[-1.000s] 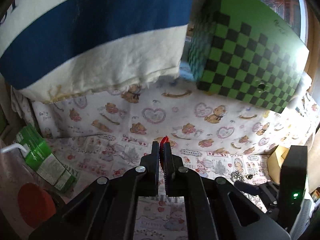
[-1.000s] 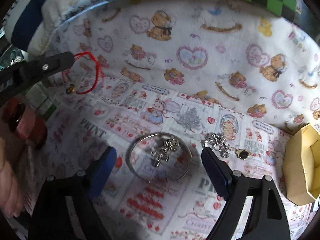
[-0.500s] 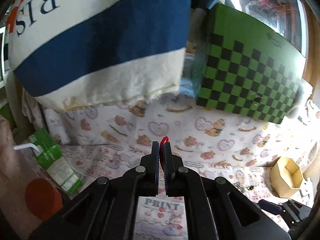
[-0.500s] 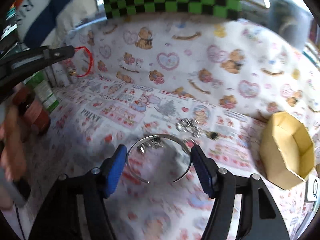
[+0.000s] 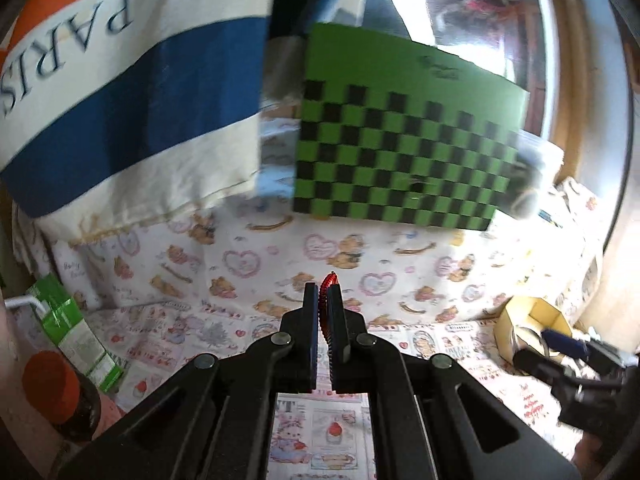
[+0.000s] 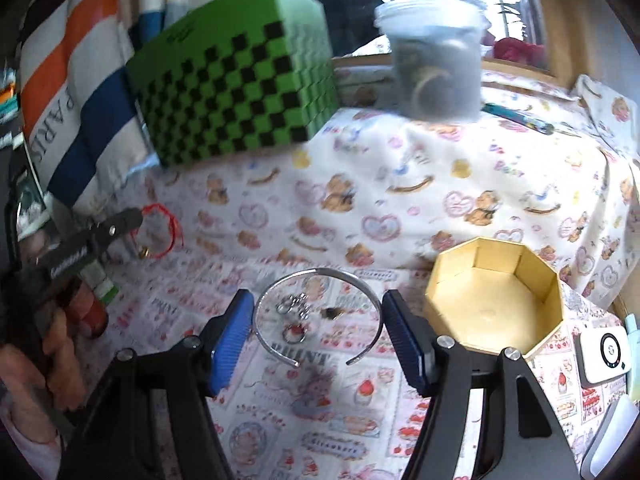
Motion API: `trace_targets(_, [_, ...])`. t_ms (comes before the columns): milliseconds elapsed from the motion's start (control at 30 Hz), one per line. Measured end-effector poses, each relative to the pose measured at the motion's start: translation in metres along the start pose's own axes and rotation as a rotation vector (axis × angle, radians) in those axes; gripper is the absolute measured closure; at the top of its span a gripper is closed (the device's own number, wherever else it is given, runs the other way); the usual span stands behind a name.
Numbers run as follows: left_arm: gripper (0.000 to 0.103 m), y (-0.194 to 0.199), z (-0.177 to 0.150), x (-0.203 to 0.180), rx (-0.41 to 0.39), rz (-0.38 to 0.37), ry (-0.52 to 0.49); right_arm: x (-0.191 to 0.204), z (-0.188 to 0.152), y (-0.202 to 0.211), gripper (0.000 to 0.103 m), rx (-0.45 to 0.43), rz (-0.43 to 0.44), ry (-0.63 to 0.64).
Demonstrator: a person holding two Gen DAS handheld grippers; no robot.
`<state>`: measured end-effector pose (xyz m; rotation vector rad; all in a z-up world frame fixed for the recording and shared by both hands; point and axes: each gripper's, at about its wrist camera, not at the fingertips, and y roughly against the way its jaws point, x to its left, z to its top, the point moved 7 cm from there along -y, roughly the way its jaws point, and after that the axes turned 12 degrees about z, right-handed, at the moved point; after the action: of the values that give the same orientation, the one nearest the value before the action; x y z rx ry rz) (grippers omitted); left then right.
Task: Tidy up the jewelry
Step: 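Grasp the silver bangle with the right tool while the left tool holds the red bracelet, then lower the silver bangle into the gold box with the right tool while the left drops the red bracelet in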
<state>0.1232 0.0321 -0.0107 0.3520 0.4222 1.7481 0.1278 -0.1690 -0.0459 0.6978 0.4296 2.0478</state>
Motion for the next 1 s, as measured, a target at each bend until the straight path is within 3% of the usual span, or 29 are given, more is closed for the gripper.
trace_targets(167, [0.100, 0.027, 0.019, 0.000, -0.068, 0.003, -0.026, -0.017, 0.010, 0.009, 0.038, -0.077, 0.009, -0.087])
trace_targets(300, [0.100, 0.035, 0.026, -0.014, -0.067, -0.016, -0.058, -0.032, 0.015, 0.019, 0.039, -0.112, 0.032, -0.154])
trace_targets(633, [0.100, 0.014, 0.028, -0.097, 0.097, -0.187, -0.085, -0.080, 0.023, 0.042, 0.039, -0.172, 0.022, -0.279])
trace_targets(1000, [0.100, -0.019, -0.012, -0.161, 0.312, -0.304, -0.120, -0.120, 0.017, 0.047, 0.039, -0.184, 0.027, -0.416])
